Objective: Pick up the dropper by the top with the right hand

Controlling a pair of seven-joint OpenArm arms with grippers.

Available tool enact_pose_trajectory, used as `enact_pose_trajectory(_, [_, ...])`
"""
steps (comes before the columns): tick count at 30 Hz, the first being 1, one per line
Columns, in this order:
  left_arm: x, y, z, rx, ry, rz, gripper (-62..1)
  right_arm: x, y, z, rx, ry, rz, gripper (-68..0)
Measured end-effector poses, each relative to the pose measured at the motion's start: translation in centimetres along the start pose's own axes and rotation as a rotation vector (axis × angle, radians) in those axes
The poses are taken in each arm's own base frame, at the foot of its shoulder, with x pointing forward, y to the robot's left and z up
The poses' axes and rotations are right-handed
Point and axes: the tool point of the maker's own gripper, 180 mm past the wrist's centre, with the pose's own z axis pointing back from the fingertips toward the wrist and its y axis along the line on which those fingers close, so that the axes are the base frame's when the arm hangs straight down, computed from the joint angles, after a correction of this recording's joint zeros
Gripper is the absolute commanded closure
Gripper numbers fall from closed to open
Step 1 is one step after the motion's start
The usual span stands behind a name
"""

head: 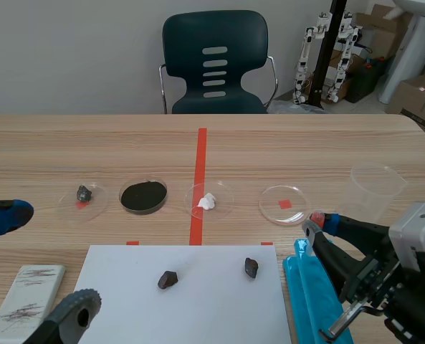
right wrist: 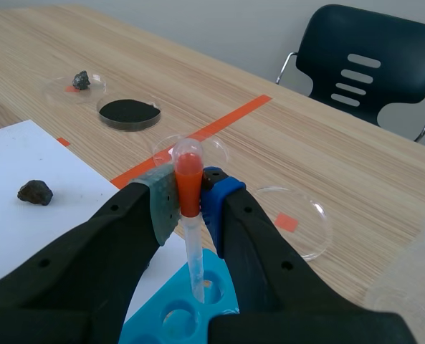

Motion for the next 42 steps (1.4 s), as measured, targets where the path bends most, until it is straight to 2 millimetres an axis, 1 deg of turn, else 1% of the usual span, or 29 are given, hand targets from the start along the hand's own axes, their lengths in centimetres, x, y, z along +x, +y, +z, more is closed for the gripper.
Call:
enact_pose_trajectory(15, [0.0,0.0,0.0,0.0,0.0,0.0,-62.3,-0.1,-0.2,-0.1,-0.012,0.012,0.004,-7.7])
enact_pose_trajectory(19, [0.0,0.0,0.0,0.0,0.0,0.0,-62.3,0.1,-0.1,-0.2,-0.004,0.013,0.012,-7.7])
enact_pose_trajectory(22, [0.0,0.0,0.0,0.0,0.0,0.0,-62.3,1.5,0.1,-0.2,0.005,-0.016,0.008,-7.7])
enact_pose_trajectory(23, [0.0,0.0,0.0,0.0,0.0,0.0,-62.3,2.4,0.4,-0.1,0.014,-0.036,0.006,-7.7])
enact_pose_trajectory(27, [0.0,0.0,0.0,0.001,-0.001,0.001,-62.3,4.8,1.0,0.3,0.033,-0.07,0.027,-7.7])
enact_pose_trajectory(28, [0.0,0.0,0.0,0.001,-0.001,0.002,-62.3,5.8,1.2,0.6,0.031,-0.087,0.034,-7.7])
enact_pose_trajectory(34, [0.0,0.0,0.0,0.001,-0.002,0.002,-62.3,9.2,1.0,2.0,0.01,-0.12,0.078,-7.7])
enact_pose_trajectory(37, [0.0,0.0,0.0,0.001,-0.002,0.002,-62.3,10.2,1.1,3.1,-0.012,-0.114,0.058,-7.7])
enact_pose_trajectory(39, [0.0,0.0,0.0,0.001,-0.001,0.002,-62.3,10.4,1.0,3.8,-0.046,-0.104,0.031,-7.7])
enact_pose_trajectory(42, [0.0,0.0,0.0,0.001,-0.002,0.002,-62.3,10.2,1.4,4.7,-0.073,-0.077,0.002,-7.7])
